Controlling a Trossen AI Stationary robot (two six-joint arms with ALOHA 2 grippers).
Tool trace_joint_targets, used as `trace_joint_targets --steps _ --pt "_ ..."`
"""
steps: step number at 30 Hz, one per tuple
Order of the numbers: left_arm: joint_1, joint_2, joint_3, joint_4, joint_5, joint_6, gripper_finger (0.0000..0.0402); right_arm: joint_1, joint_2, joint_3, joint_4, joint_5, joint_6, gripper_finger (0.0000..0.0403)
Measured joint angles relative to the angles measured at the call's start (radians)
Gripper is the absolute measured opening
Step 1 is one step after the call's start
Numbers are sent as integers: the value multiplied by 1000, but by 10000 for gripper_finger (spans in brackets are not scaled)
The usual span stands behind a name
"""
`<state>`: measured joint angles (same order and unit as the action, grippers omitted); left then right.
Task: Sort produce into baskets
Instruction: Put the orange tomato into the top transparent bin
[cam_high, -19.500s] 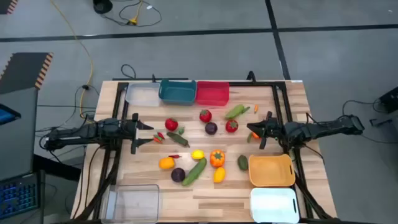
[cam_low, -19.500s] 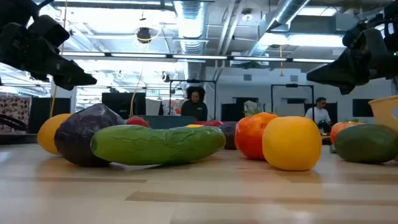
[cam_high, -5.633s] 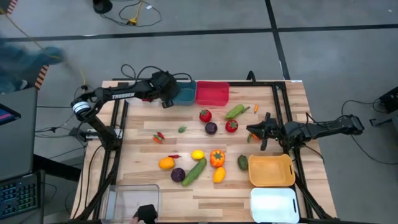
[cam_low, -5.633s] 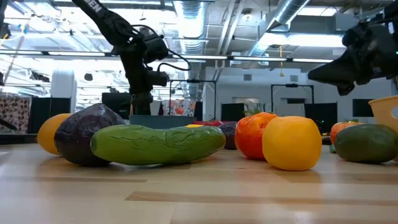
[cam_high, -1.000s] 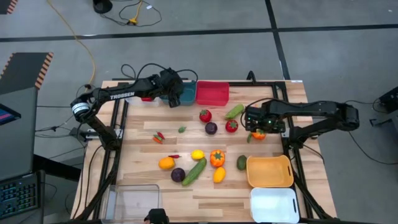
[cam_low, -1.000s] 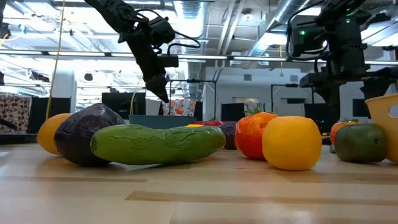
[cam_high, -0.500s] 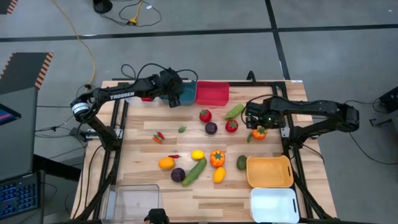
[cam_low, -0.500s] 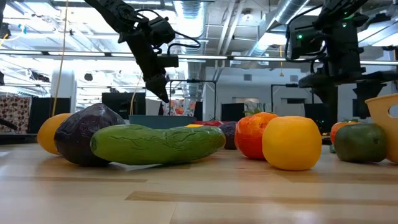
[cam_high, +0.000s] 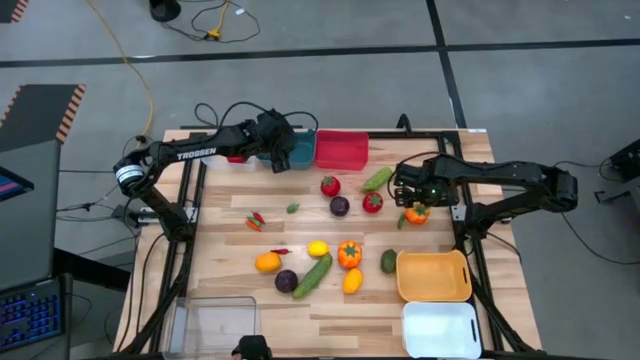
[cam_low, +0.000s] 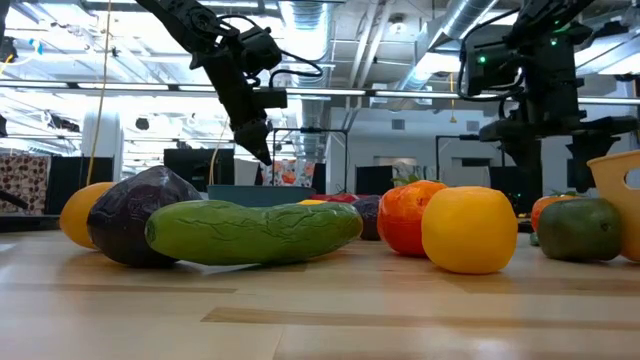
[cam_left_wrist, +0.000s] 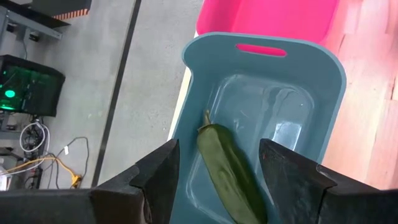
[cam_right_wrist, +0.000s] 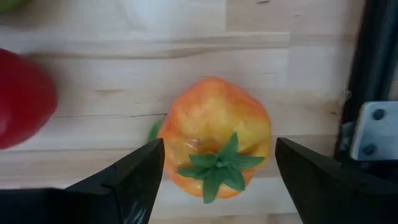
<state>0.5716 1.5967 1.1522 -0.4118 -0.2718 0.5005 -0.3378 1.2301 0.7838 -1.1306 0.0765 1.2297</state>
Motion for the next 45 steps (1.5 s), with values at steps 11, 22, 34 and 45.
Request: trace_joint_targets --steps 11,22,34,45 --pt "0 0 0 0 0 0 208 0 -2 -69 71 1 -25 332" --pt "0 0 0 0 0 0 208 2 -2 -87 78 -13 -33 332" --pt "0 0 0 0 0 0 208 10 2 14 8 0 31 332" --pt "0 0 0 0 0 0 208 111 1 24 -56 10 250 319"
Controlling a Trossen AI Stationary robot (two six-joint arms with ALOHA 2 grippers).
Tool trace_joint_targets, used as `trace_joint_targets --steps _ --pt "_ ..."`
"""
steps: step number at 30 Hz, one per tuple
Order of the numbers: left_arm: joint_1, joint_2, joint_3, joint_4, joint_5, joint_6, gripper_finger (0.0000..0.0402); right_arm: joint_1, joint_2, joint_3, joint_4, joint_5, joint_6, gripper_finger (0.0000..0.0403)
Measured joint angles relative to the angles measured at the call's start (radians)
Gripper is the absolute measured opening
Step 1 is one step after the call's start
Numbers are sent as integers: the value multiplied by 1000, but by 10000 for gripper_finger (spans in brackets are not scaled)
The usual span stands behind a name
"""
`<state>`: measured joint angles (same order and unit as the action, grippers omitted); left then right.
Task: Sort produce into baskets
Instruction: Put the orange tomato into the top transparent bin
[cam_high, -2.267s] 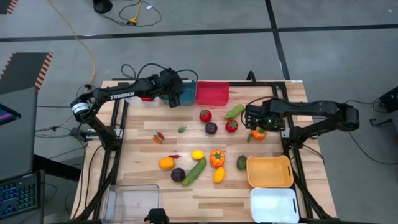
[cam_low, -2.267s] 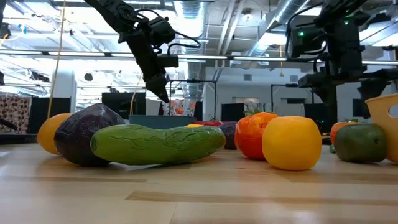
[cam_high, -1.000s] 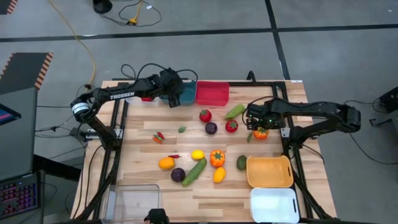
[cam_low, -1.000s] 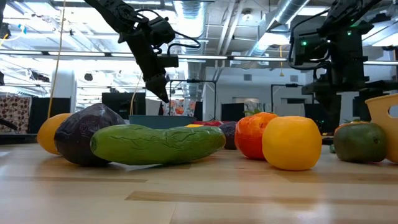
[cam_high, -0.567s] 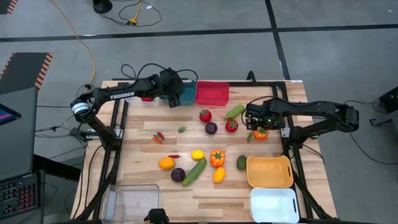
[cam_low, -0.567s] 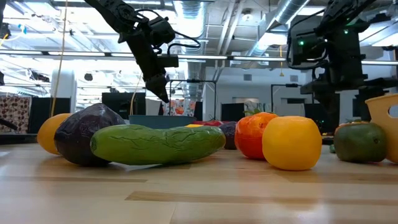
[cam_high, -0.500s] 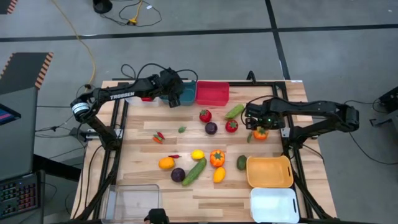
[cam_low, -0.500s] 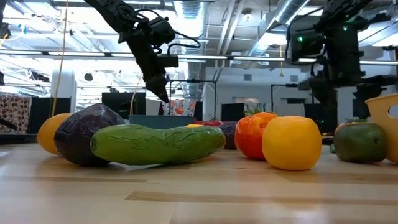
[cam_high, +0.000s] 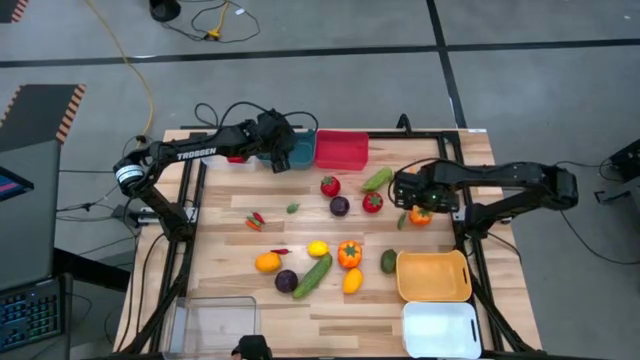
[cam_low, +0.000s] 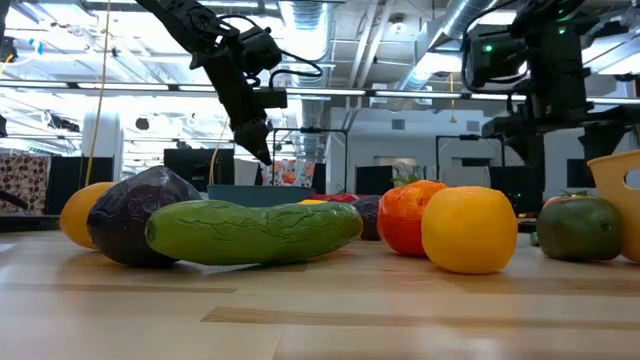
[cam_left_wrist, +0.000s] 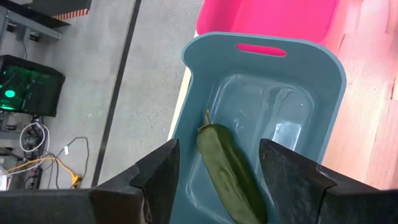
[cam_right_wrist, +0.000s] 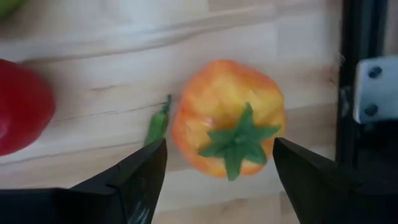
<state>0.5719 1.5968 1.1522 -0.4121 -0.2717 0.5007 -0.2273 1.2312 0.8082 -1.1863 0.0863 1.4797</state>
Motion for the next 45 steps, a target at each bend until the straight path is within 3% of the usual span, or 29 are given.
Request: trace_joint_targets --steps 21,36,45 --pt "0 0 0 1 0 0 208 167 -1 -47 -3 81 508 317" --pt "0 0 0 1 1 0 208 164 0 -64 -23 105 517 317" --pt "0 0 0 1 1 0 208 160 0 -64 4 107 399 317"
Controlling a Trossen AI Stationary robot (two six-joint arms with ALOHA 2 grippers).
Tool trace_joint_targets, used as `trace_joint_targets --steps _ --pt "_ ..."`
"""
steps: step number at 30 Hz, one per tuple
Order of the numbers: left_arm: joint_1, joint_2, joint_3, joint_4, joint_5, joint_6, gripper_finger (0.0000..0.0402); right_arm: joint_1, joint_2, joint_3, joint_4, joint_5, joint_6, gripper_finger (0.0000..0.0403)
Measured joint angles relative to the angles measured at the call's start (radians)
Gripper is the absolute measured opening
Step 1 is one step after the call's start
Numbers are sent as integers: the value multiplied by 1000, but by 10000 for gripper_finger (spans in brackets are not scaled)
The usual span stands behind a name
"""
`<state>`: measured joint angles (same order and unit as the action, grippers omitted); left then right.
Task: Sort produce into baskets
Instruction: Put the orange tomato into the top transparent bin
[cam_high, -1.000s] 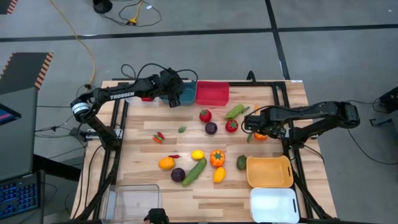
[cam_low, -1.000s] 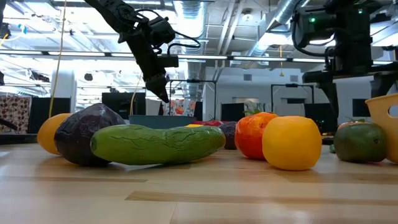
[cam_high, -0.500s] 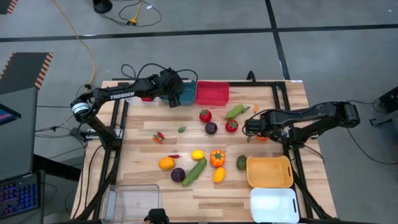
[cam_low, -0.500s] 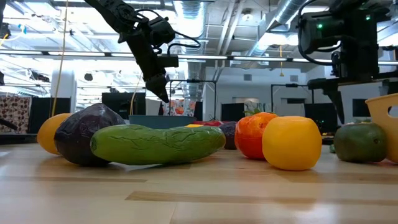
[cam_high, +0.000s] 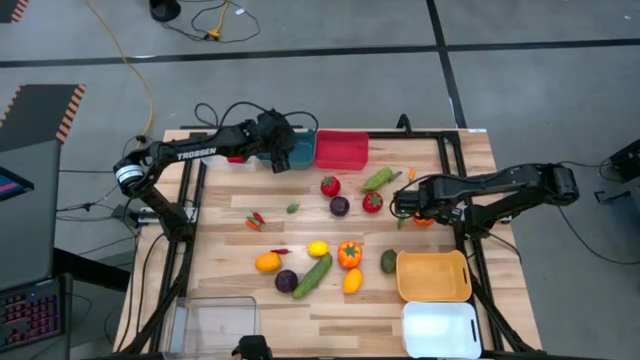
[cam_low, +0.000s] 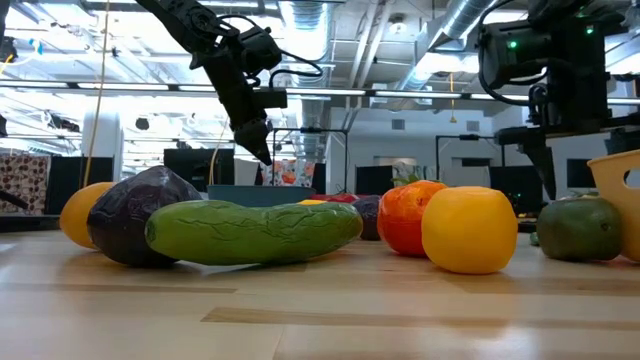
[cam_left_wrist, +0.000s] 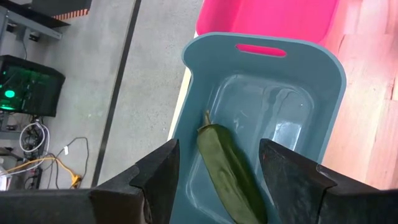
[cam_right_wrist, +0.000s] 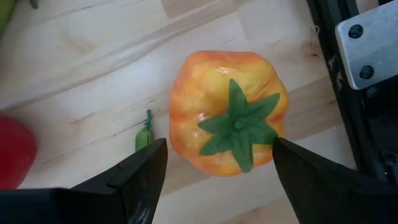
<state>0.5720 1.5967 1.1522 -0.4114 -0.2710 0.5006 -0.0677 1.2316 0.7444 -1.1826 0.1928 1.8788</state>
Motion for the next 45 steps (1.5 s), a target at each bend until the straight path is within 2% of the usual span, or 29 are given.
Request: trace_joint_targets --steps 17,22,45 --pt "0 0 0 0 0 0 208 0 0 0 2 -4 -6 318" --pt "0 0 0 0 0 0 208 0 0 0 6 -5 -76 318" --pt "0 0 0 2 -1 -53 208 0 1 0 17 16 -73 318"
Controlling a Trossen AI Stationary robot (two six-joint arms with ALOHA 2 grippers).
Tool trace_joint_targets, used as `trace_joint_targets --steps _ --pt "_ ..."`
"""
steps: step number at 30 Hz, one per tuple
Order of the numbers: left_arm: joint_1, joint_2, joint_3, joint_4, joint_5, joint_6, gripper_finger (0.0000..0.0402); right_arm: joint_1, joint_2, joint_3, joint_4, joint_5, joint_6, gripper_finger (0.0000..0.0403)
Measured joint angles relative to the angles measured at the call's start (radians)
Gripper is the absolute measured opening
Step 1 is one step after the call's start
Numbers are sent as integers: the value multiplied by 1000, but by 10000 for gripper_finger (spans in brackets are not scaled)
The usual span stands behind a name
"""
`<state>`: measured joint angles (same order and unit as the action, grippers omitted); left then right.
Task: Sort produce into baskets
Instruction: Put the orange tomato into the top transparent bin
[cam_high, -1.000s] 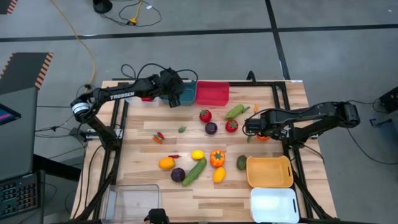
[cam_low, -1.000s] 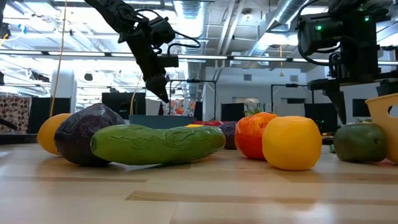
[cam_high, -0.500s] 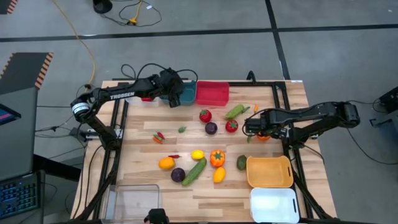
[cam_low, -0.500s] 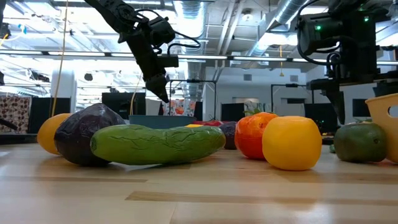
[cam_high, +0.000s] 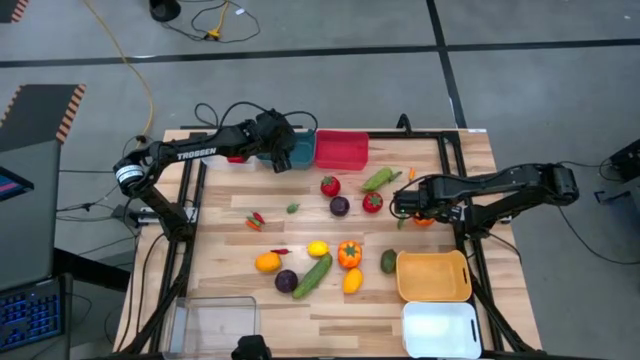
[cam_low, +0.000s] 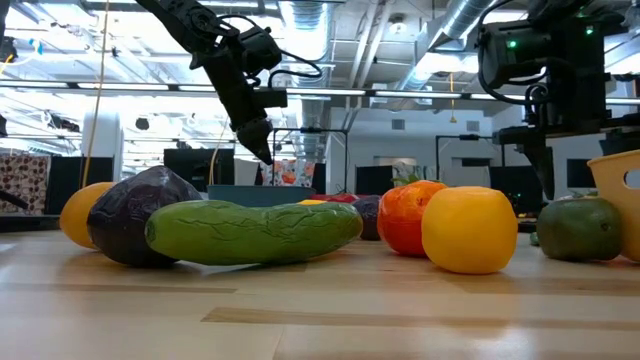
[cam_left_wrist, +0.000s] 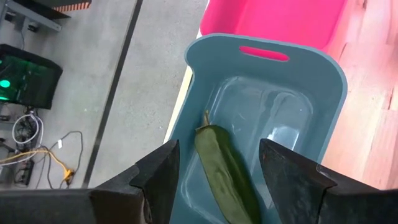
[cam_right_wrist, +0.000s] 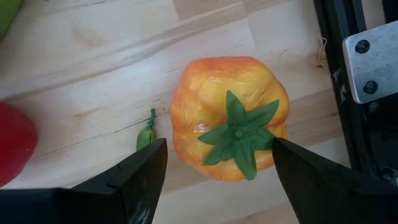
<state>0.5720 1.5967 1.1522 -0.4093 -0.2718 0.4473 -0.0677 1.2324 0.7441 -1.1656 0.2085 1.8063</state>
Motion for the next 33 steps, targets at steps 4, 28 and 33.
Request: trace_joint_targets --steps 4,28,33 --pt "0 0 0 0 0 0 208 0 0 0 -11 0 10 318" --pt "0 0 0 0 0 0 208 38 0 0 -52 106 77 344" --pt "0 0 0 0 0 0 208 60 0 0 -71 106 81 389"
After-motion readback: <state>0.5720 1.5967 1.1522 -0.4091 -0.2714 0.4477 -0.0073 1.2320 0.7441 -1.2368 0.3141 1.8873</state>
